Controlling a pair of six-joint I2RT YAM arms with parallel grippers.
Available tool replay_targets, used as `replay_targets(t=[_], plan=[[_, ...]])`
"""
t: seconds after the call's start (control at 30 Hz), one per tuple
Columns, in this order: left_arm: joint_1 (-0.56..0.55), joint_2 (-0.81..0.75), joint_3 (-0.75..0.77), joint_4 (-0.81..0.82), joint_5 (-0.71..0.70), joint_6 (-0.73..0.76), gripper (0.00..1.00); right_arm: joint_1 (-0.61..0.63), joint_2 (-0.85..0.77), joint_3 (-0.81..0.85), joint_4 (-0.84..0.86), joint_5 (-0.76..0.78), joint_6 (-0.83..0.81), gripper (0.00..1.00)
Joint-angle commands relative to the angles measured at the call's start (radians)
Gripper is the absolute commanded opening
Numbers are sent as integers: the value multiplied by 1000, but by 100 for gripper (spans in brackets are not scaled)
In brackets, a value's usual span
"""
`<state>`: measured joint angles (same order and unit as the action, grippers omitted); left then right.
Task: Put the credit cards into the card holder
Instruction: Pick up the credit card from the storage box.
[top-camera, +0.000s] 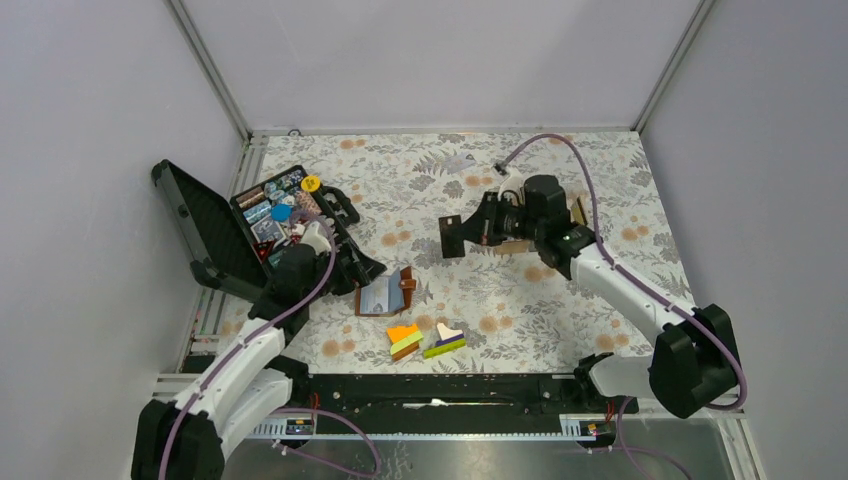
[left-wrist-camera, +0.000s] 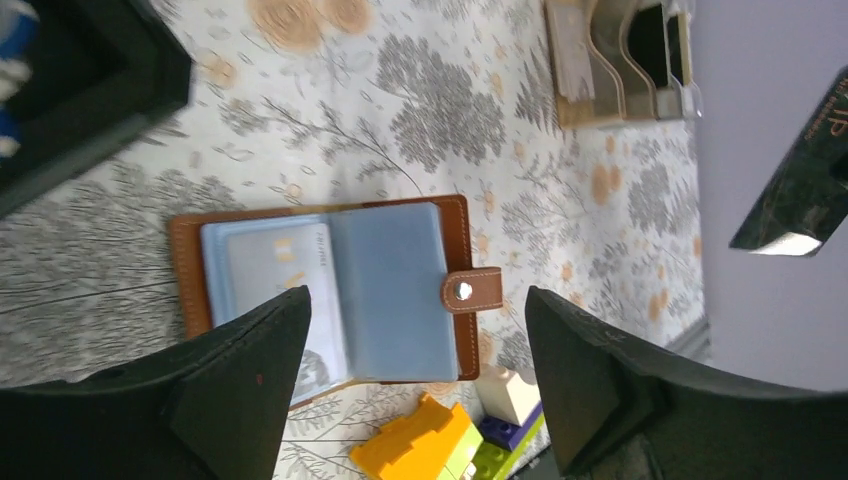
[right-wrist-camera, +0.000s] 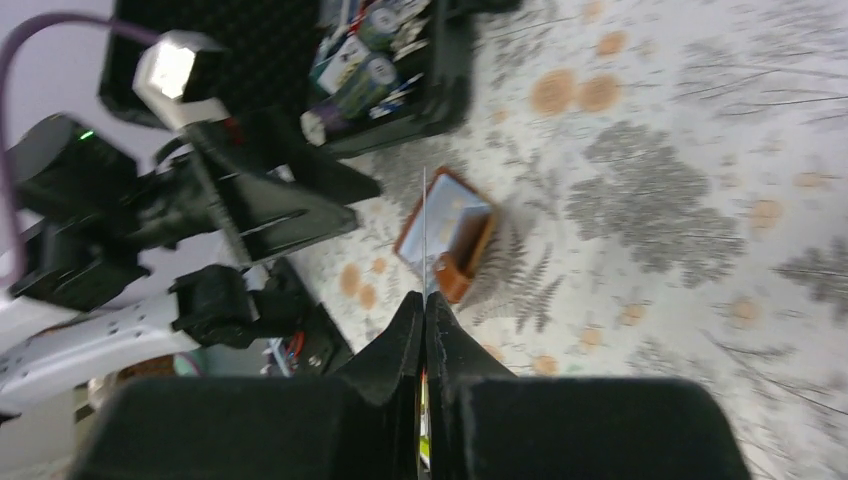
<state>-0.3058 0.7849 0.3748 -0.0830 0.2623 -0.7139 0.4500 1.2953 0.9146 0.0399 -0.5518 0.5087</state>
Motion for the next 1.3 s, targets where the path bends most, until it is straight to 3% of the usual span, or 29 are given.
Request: replay_targets(t=[0.0,0.37,0.47,0.57,0.67,0.83,0.87,0.9,0.97,1.0,1.07,1.17,1.27], plan=[[5,95,-44,263,217,-77,79,73,-1,-38,245,-73,121,0],[4,76,-179,891,532,-384,88,187,68,-108,496,-154,258,0],[2,79,-174,926,556,-409,86,225,105,-100,561,-184,288,0],[2,78,-165,923,567,-411,72,252,136,-103,644,-205,334,0],[2,76,-164,933,572,-423,44,269,160,-102,682,-209,357,0],[2,55,-179,918,550,-427,7,277,159,-92,616,-161,317,0],[2,48,-180,900,541,-424,0,278,156,-87,577,-139,299,1],[2,38,-177,857,531,-412,0,278,152,-84,541,-116,281,9],[4,9,-156,718,500,-359,0,279,136,-88,464,-37,251,32],[7,-10,-129,586,471,-314,0,280,119,-95,425,10,236,44],[18,-50,-44,237,357,-202,0,295,88,-105,320,153,212,58],[55,-60,105,-164,209,-54,0,336,59,-114,165,365,190,67],[111,-31,228,-352,192,56,0,383,66,-115,81,486,203,69]])
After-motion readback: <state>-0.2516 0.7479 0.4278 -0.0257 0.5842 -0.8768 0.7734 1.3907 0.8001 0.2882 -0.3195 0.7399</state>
